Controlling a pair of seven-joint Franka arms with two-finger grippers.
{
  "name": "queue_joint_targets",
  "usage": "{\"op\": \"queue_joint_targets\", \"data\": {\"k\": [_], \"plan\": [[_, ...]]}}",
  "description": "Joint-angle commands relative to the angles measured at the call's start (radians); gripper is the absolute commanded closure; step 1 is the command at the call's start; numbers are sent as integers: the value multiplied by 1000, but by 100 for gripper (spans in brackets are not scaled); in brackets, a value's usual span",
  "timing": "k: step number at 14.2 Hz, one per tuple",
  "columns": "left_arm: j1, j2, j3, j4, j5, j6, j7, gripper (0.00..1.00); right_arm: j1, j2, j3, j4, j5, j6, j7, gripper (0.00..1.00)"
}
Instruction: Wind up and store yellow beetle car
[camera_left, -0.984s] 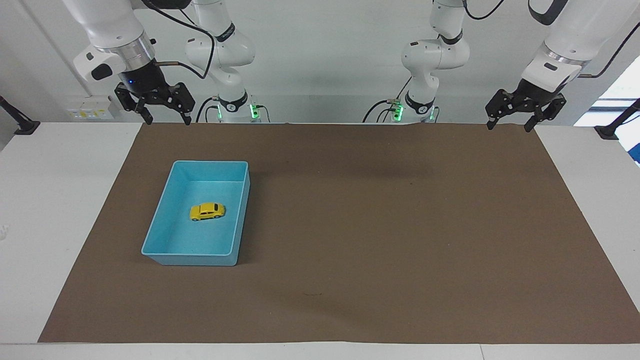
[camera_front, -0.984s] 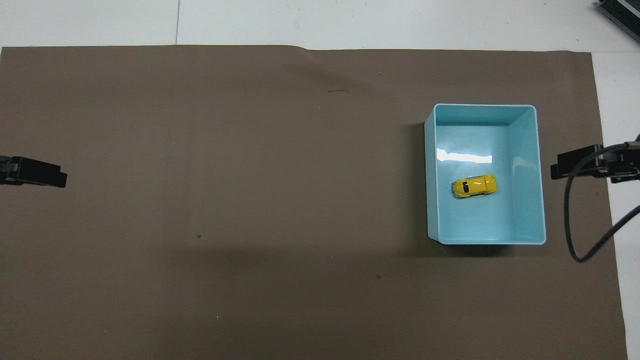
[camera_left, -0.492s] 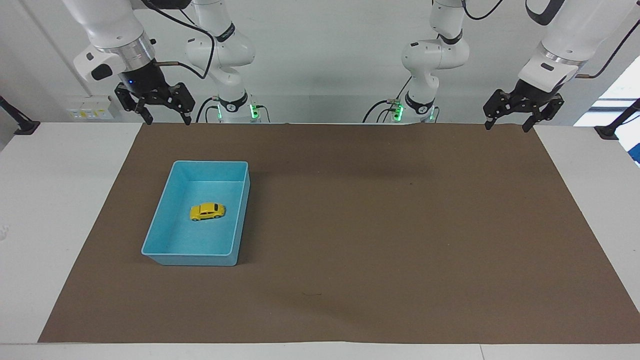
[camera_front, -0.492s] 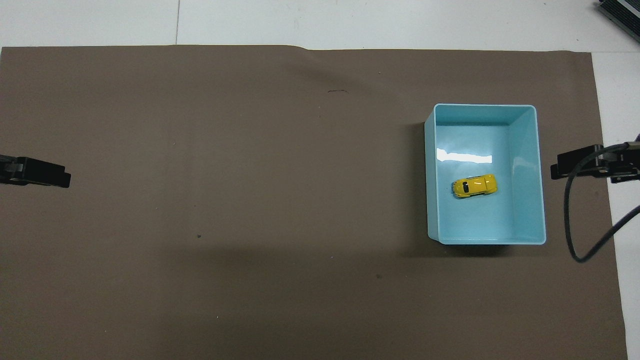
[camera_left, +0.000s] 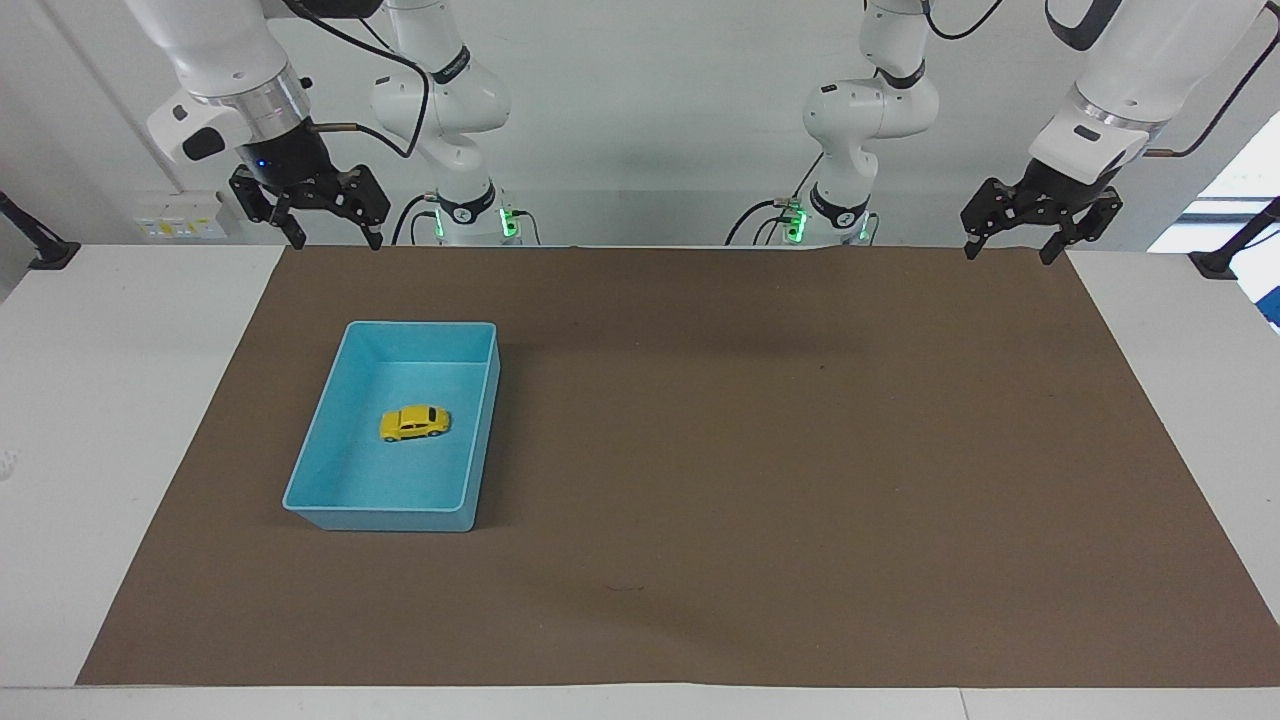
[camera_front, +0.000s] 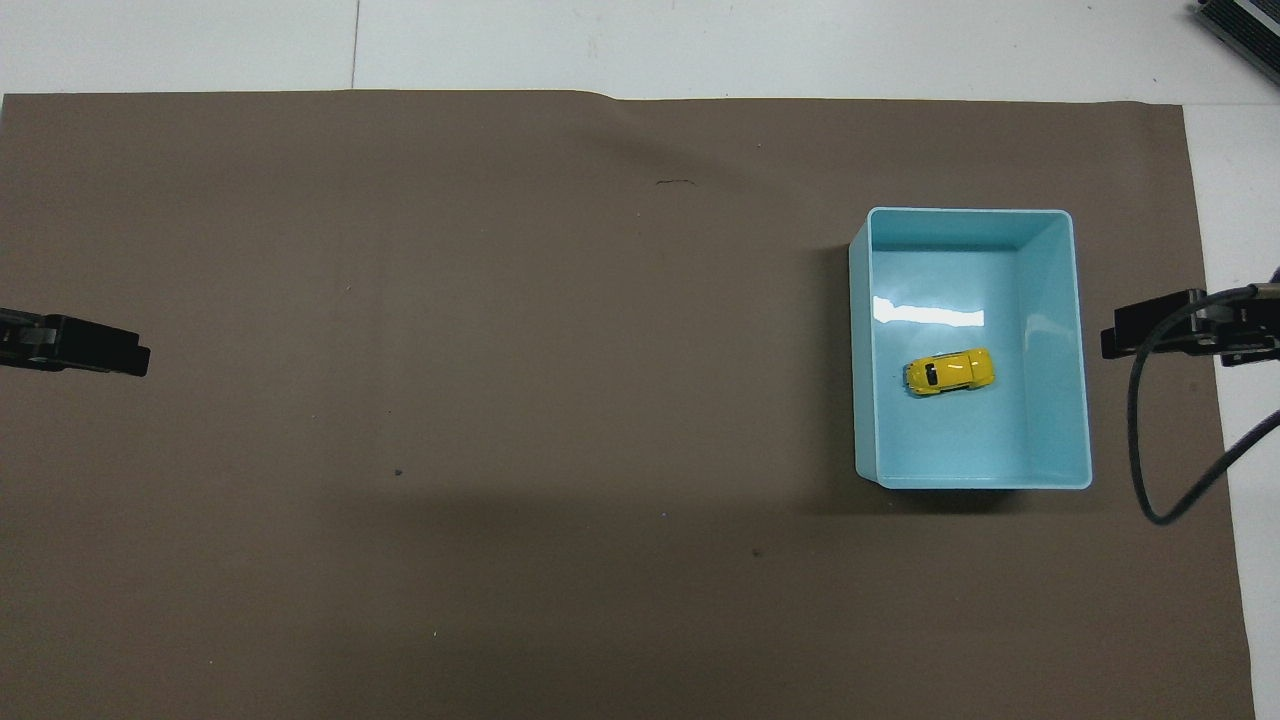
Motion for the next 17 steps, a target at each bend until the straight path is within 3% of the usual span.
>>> {"op": "queue_joint_targets", "data": {"k": [1, 17], "plan": [[-17, -19, 15, -17, -11, 3, 9, 0, -3, -12, 0, -3, 21, -6, 10, 0], [2, -17, 13, -11, -11, 1, 11, 0, -4, -12, 0, -3, 19, -6, 10, 0]]}}
